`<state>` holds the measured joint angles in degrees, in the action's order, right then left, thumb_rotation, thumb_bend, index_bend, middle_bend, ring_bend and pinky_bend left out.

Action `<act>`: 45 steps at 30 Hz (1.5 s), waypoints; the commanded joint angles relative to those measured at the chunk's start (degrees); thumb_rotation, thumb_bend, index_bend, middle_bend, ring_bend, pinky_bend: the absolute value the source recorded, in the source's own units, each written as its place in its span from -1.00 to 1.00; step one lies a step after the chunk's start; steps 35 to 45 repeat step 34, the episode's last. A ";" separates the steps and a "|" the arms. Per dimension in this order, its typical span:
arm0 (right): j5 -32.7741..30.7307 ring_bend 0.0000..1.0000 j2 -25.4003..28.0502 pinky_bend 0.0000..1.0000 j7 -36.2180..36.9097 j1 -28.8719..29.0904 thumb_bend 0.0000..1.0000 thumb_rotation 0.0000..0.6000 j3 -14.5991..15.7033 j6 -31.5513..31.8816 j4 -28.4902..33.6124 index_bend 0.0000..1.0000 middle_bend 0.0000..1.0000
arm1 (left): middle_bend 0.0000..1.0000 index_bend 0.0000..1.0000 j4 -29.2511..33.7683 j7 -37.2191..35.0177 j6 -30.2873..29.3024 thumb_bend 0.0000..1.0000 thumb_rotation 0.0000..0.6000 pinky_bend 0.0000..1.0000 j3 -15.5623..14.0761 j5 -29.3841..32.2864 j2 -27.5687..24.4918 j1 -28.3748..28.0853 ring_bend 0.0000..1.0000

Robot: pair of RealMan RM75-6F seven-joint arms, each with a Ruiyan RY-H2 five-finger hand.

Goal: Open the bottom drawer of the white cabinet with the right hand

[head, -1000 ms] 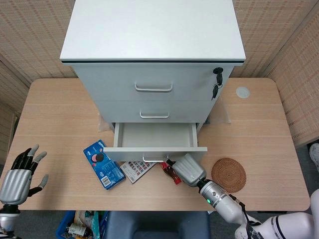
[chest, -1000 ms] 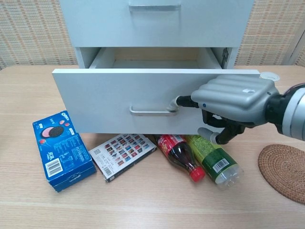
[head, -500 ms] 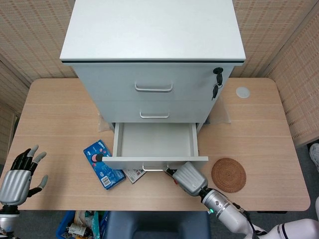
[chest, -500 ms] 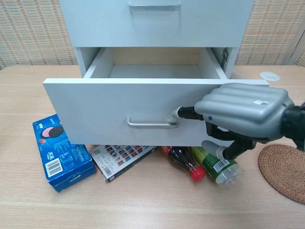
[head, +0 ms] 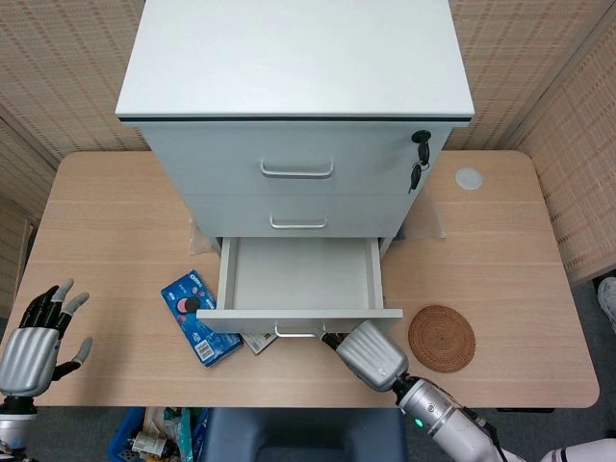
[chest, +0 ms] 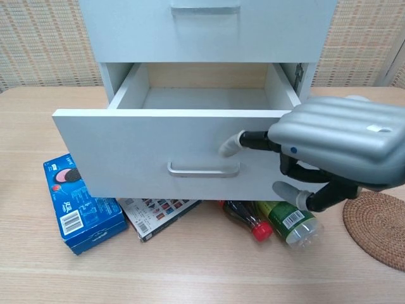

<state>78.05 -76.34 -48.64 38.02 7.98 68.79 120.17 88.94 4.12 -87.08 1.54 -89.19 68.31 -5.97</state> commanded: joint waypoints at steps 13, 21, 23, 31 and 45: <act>19.65 0.76 16.07 0.71 15.00 -18.52 -0.05 1.00 3.33 26.44 -1.46 -0.66 0.69 | -0.93 -0.68 1.00 0.45 0.09 -0.29 1.00 -0.79 0.50 0.31 -0.62 -0.23 -0.92; 10.49 0.08 17.39 0.27 26.79 -24.94 -0.24 1.00 1.84 27.34 -11.39 -0.66 0.05 | -0.93 -0.68 2.06 2.23 0.66 -0.29 1.00 -0.79 0.78 0.64 -0.40 -0.67 -0.92; 8.70 -0.19 16.58 0.06 29.22 -26.09 -0.38 1.00 1.24 26.69 -14.29 -0.67 -0.20 | -0.93 -0.68 2.06 3.20 0.55 -0.29 1.00 -0.79 0.85 0.63 -0.21 -0.69 -0.92; 6.78 -0.70 12.57 -0.52 37.59 -30.18 -0.52 1.00 -0.78 26.18 -25.19 -0.90 -0.66 | -0.93 -0.68 2.90 4.75 0.41 -0.29 1.00 -0.79 0.67 0.57 0.46 -0.58 -0.92; 7.43 -0.71 12.06 -0.54 39.01 -30.83 -0.53 1.00 -1.38 25.90 -26.41 -0.93 -0.68 | -0.93 -0.68 3.00 4.93 0.64 -0.29 1.00 -0.79 0.57 0.57 0.82 -0.65 -0.92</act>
